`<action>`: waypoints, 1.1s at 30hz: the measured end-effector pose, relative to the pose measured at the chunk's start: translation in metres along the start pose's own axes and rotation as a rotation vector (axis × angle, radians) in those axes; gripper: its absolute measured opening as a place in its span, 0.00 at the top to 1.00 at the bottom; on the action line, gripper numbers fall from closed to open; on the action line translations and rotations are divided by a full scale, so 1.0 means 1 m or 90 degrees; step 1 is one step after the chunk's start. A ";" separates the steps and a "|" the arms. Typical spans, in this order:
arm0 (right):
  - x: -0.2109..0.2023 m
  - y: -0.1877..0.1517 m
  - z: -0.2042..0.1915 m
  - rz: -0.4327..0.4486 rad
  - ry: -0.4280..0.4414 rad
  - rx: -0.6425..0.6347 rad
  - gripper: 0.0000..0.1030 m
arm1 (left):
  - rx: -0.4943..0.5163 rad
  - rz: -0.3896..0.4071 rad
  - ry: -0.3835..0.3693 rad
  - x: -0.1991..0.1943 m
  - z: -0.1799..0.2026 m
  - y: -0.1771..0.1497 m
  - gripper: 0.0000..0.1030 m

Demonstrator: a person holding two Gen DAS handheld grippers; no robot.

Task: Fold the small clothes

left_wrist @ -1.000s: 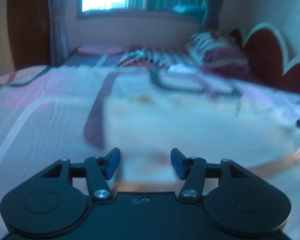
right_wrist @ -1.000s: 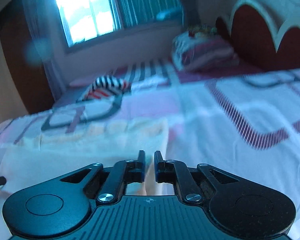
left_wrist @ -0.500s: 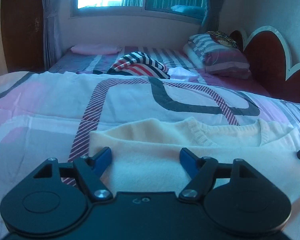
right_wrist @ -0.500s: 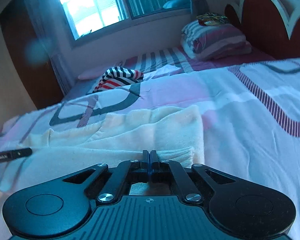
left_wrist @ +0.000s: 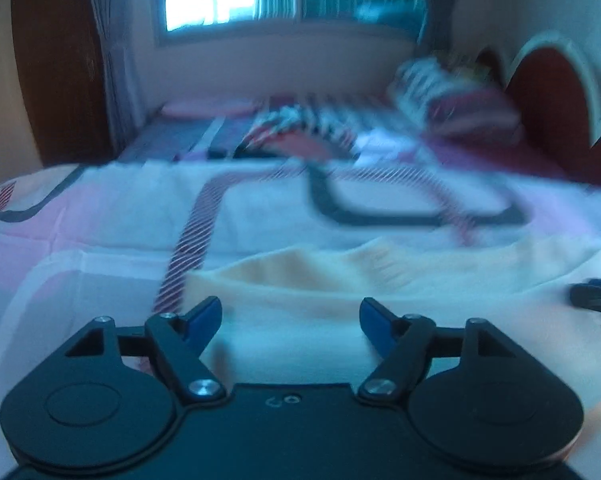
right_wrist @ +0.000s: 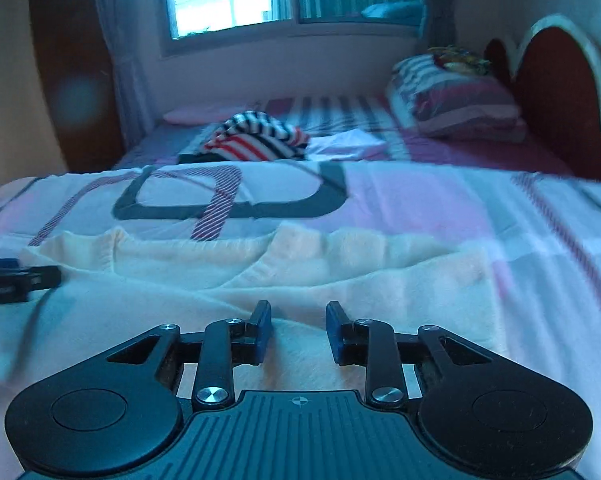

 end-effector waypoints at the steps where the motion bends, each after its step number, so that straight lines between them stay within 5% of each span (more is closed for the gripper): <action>1: -0.005 0.002 -0.007 0.023 0.020 -0.012 0.72 | -0.007 0.017 -0.028 -0.011 0.009 0.001 0.26; 6: 0.011 -0.006 -0.035 -0.016 0.140 0.007 0.72 | 0.019 -0.020 -0.061 -0.010 0.055 -0.013 0.28; 9: 0.014 -0.013 -0.026 -0.020 0.127 0.001 0.72 | 0.046 -0.014 -0.045 -0.007 0.050 -0.026 0.26; 13: -0.011 -0.017 0.017 -0.013 0.004 -0.003 0.72 | 0.032 -0.007 0.023 -0.016 0.002 -0.038 0.25; 15: -0.026 -0.022 0.041 -0.004 -0.020 0.009 0.72 | -0.008 -0.025 0.015 -0.016 -0.017 -0.041 0.24; 20: -0.049 -0.024 0.029 0.015 0.007 0.022 0.72 | -0.028 0.004 -0.004 -0.046 0.003 -0.036 0.26; 26: -0.048 -0.045 -0.035 -0.017 0.090 -0.035 0.72 | 0.064 0.001 -0.018 -0.054 0.061 -0.055 0.26; 33: -0.066 -0.055 0.011 -0.017 0.020 -0.005 0.72 | 0.015 -0.024 0.026 -0.052 0.011 -0.066 0.23</action>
Point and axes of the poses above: each gripper's, at about its wrist camera, not at the fingertips, and x roughly the way its jaws point, z to its right, y to its top, the point moved 6 cm from there along x, roughly the way its jaws point, and after that the axes turned 11 degrees about y, right-handed, at the moved point
